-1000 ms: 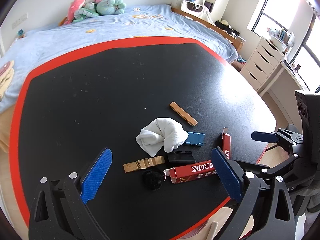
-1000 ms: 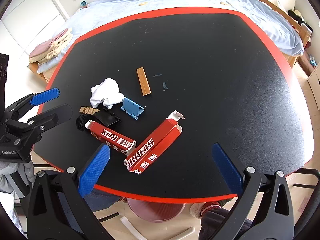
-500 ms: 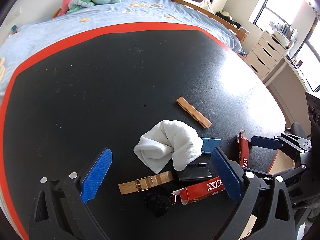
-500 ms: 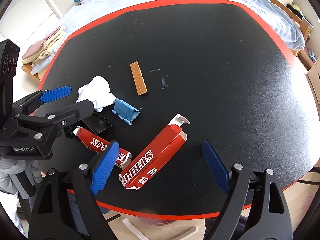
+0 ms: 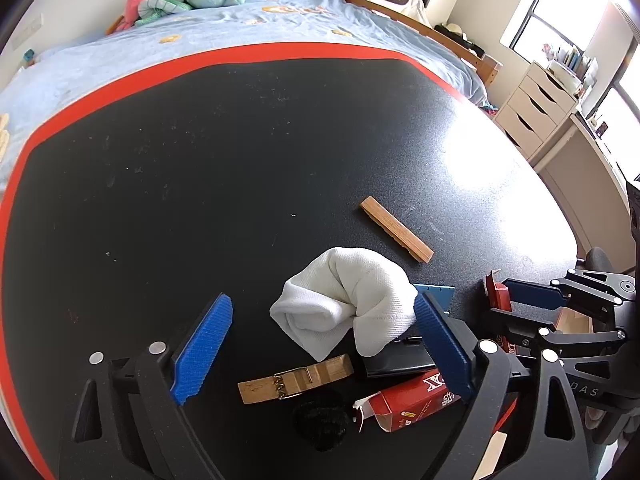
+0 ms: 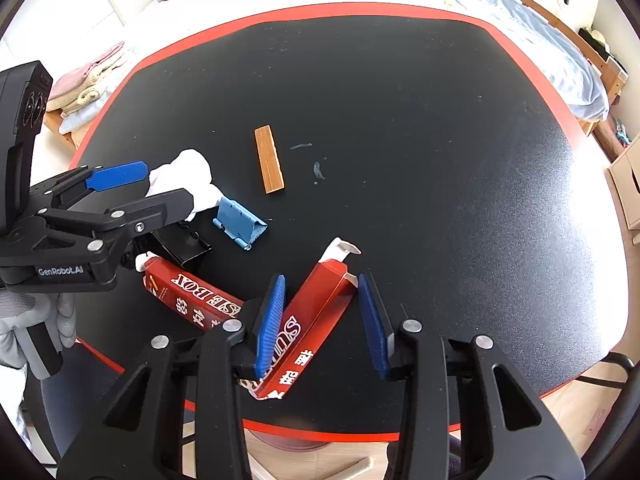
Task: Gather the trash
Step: 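Grasp the white sock with the left gripper while the right gripper grasps the red box, then carry the sock and red box over the pink wastebasket and release both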
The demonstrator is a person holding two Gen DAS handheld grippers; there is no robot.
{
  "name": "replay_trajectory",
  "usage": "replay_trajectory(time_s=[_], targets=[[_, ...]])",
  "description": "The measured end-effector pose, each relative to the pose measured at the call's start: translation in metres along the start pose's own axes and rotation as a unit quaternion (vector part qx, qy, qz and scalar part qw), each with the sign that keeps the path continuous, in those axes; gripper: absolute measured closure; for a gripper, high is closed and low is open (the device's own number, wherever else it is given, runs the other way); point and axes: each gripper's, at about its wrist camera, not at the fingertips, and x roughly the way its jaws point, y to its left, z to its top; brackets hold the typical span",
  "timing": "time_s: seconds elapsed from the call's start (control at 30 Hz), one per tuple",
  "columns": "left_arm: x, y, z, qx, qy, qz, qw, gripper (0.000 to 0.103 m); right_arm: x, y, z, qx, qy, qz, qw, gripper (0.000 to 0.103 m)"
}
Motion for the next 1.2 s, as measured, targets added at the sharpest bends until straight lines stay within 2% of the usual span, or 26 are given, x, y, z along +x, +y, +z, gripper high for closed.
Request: replay_trajectory(time_s=[0.13,0.3,0.4,0.73,1.2], targets=[[0.002,-0.002,0.001,0.003,0.003,0.000,1.0000,0.031,0.001,0.004,0.001,-0.014,0.000,-0.003,1.000,0.083],[0.001,-0.003,0.002,0.005,0.003,0.000,1.0000,0.055,0.001,0.005,0.003,-0.022,0.000,-0.002,1.000,0.085],[-0.001,-0.004,0.004,0.005,0.000,0.002,1.0000,0.061,-0.001,0.003,0.004,-0.023,-0.004,-0.001,1.000,0.085],[-0.020,-0.005,0.001,-0.002,-0.018,0.010,0.9998,0.064,-0.023,-0.001,0.002,-0.032,-0.024,0.008,0.999,0.087],[-0.091,-0.029,-0.030,0.012,-0.057,0.016,0.9982,0.064,-0.092,0.005,-0.026,-0.075,-0.066,0.031,0.994,0.089]])
